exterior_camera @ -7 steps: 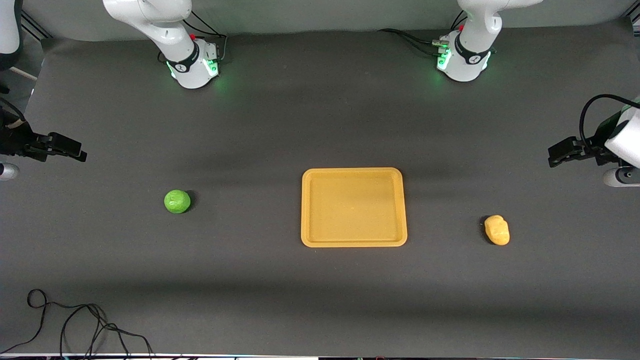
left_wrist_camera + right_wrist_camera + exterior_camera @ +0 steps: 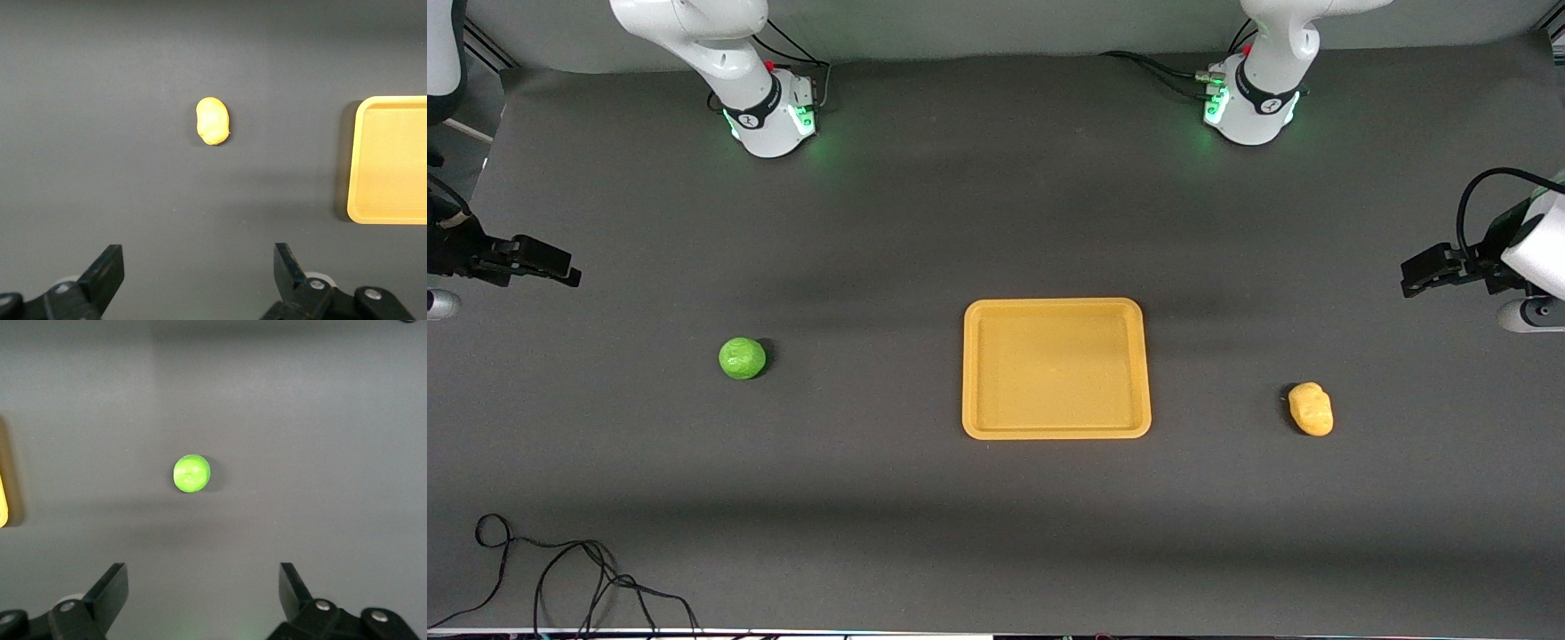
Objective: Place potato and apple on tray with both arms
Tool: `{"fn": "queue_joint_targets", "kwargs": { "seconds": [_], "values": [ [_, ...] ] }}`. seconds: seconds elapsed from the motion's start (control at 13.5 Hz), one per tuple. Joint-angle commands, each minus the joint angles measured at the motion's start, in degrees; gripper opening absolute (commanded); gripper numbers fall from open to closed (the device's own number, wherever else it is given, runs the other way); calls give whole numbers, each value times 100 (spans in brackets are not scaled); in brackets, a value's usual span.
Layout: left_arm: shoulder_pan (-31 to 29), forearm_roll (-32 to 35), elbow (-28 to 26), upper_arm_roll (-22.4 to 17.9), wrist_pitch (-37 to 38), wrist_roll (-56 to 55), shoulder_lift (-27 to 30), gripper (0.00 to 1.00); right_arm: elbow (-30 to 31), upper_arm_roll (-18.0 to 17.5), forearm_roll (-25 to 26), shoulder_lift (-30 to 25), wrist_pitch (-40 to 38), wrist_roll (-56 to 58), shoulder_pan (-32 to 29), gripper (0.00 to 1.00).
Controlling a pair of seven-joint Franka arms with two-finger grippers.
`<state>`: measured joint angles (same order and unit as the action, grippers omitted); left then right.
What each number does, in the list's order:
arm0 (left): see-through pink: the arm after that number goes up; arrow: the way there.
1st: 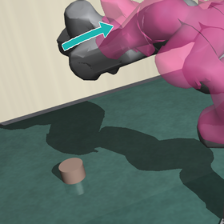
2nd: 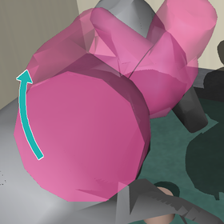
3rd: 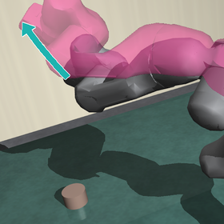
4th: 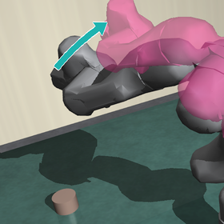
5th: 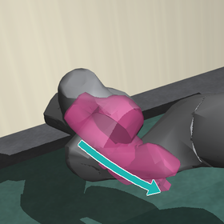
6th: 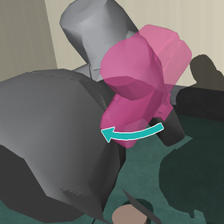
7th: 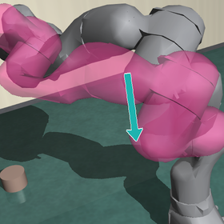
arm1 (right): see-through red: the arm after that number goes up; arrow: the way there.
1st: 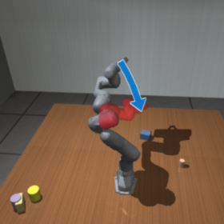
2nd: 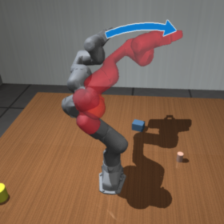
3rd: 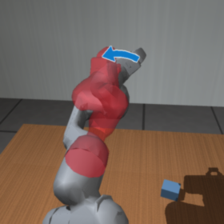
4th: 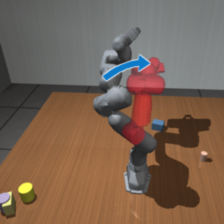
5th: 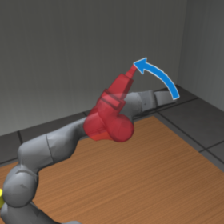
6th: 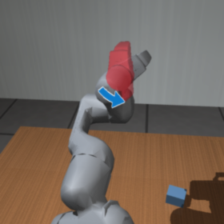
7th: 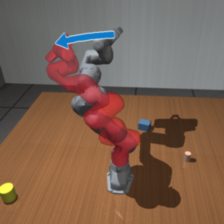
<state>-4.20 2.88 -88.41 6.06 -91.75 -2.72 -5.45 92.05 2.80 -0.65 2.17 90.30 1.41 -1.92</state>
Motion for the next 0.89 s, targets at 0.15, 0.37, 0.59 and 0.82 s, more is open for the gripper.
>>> {"fn": "queue_joint_targets", "kwargs": {
  "seconds": [0.15,0.37,0.59,0.82],
  "values": [
    [86,1,-62,-35,-72,-106,-79,100,24,54,118,-76,-109,-141,95,100],
    [226,159,-124,-35,-54,-106,-368,100,24,54,118,-85,-109,-132,95,100],
    [271,177,-220,-35,-359,-176,-816,100,41,54,109,-85,-109,-132,95,100],
    [200,177,-1183,-52,-2007,-212,-1063,100,41,63,109,-85,-109,-124,95,100]
  ]
}}
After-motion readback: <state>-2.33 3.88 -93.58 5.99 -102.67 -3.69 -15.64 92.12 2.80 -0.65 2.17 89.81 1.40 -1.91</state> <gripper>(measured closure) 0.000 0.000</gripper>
